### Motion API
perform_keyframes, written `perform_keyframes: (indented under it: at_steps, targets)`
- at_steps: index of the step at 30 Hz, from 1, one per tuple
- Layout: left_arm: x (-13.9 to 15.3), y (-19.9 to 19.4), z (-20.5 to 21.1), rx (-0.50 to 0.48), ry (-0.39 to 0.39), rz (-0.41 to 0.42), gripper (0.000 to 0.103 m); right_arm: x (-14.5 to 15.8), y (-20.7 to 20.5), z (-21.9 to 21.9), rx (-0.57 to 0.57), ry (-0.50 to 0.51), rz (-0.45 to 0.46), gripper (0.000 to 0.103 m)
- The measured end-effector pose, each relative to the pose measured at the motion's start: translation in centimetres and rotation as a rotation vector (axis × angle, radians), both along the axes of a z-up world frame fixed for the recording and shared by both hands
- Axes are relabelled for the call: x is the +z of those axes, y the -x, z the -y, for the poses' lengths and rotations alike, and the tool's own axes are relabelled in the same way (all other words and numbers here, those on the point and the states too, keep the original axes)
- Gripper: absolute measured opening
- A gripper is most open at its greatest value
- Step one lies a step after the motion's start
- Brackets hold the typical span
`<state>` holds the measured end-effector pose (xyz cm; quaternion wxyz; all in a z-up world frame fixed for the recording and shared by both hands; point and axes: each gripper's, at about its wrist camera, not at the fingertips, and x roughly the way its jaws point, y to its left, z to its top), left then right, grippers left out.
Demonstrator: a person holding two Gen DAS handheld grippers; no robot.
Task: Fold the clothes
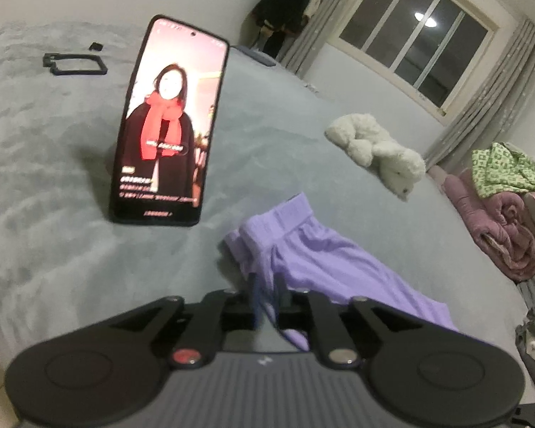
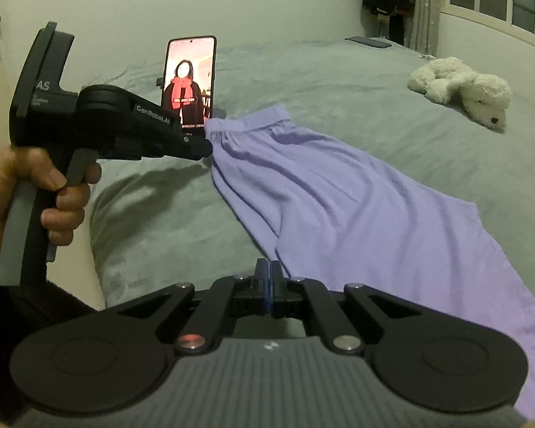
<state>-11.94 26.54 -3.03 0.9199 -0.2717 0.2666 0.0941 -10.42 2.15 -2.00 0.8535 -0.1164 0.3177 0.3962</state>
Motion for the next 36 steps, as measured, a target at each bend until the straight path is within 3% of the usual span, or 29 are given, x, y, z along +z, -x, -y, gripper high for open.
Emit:
perform_keyframes:
  at_steps: [1, 5, 6, 7, 14, 19, 22, 24, 26, 27, 28, 29, 33, 36]
  targets:
    - [0.1, 0.0, 0.1, 0.002, -0.009, 0.004, 0.026, 0.1, -0.1, 0.2, -0.003, -0.009, -0.002, 0.002]
    - [0.2, -0.7, 0.5, 0.013, -0.047, 0.014, 0.022, 0.3, -0.2, 0.6, -0.015, -0.031, 0.002, 0.011]
    - [0.2, -0.9, 0.6, 0.014, -0.048, 0.013, 0.003, 0.3, -0.2, 0.6, -0.018, -0.033, 0.002, 0.011]
    - [0.2, -1.0, 0.6, 0.020, -0.057, 0.009, 0.001, 0.1, -0.3, 0.6, -0.023, -0.029, -0.001, 0.011]
    - [1.0, -1.5, 0.5, 0.068, -0.132, 0.029, 0.000, 0.1, -0.5, 1.1, -0.043, -0.028, 0.003, 0.011]
    - [0.0, -2.2, -0.1, 0.078, -0.118, -0.064, 0.001, 0.2, -1.0, 1.5, -0.071, -0.041, -0.005, 0.012]
    - [-0.1, -2.1, 0.2, 0.060, -0.120, -0.073, 0.002, 0.3, -1.3, 1.8, -0.087, -0.045, -0.007, 0.013]
    - [0.3, -1.8, 0.4, 0.062, -0.137, -0.064, 0.008, 0.5, -1.4, 2.0, -0.101, -0.054, -0.003, 0.013]
    - [0.9, -1.3, 0.6, 0.080, -0.169, -0.049, 0.024, 0.8, -1.6, 2.4, -0.121, -0.066, 0.000, 0.017]
    - [1.2, -1.1, 0.8, 0.089, -0.186, -0.039, 0.033, 0.9, -1.7, 2.6, -0.132, -0.073, 0.002, 0.024]
    - [1.5, -0.9, 0.9, 0.097, -0.203, -0.025, 0.033, 1.0, -1.8, 2.8, -0.145, -0.077, 0.005, 0.033]
    - [1.8, -0.8, 1.2, 0.102, -0.220, -0.011, 0.033, 1.0, -1.8, 3.0, -0.161, -0.076, 0.013, 0.034]
    - [3.0, -1.0, 3.1, 0.049, -0.273, 0.044, 0.037, 1.1, -2.2, 4.1, -0.228, -0.069, 0.029, 0.035]
    - [3.2, -1.5, 5.3, -0.053, -0.294, 0.076, 0.041, 0.9, -2.4, 5.2, -0.282, -0.059, 0.030, 0.035]
